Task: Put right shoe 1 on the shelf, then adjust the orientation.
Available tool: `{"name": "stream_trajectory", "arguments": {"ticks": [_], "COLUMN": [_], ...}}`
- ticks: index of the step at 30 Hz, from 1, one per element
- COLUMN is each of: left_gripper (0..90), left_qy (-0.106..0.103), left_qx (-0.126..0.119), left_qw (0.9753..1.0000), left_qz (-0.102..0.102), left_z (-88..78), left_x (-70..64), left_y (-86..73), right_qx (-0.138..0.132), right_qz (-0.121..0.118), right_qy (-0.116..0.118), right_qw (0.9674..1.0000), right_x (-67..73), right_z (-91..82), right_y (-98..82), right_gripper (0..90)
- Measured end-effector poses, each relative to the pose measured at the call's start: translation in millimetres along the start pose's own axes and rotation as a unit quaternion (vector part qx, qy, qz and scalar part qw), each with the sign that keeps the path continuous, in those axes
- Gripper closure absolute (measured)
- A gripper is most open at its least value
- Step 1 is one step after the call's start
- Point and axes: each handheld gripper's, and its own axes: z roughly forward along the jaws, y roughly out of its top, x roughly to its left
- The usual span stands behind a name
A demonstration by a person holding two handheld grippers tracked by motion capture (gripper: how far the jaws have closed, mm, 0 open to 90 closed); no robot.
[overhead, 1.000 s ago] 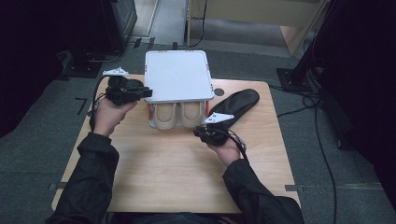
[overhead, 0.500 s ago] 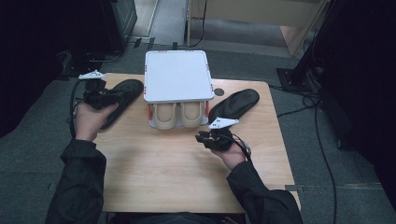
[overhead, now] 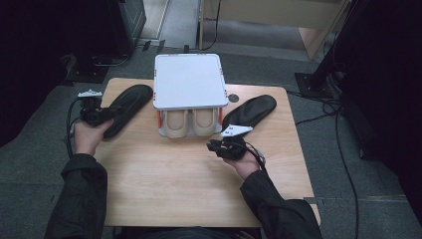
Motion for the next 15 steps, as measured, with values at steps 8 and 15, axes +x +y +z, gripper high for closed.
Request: {"name": "stream_trajectory", "arguments": {"ticks": [8,15], "left_gripper": [77.5,77.6], "left_qy": [0.020,0.003], "left_qx": [0.017,0.014], "left_qw": [0.9996,0.9995], "left_qz": [-0.010,-0.028], "left_z": [19.6,28.6], "left_x": [22.3,29.9], "left_y": [-13.7,-19.0], "right_qx": [0.000,0.003], "right_qz": [-0.002,-0.004], "right_qy": [0.002,-0.003], "right_qw": [1.0000,1.0000], "right_x": [1.3,-0.5], "right_z": [-1.1,-0.7], "right_y": [0.3,-0.4], "right_gripper": [74.9,74.9]}}
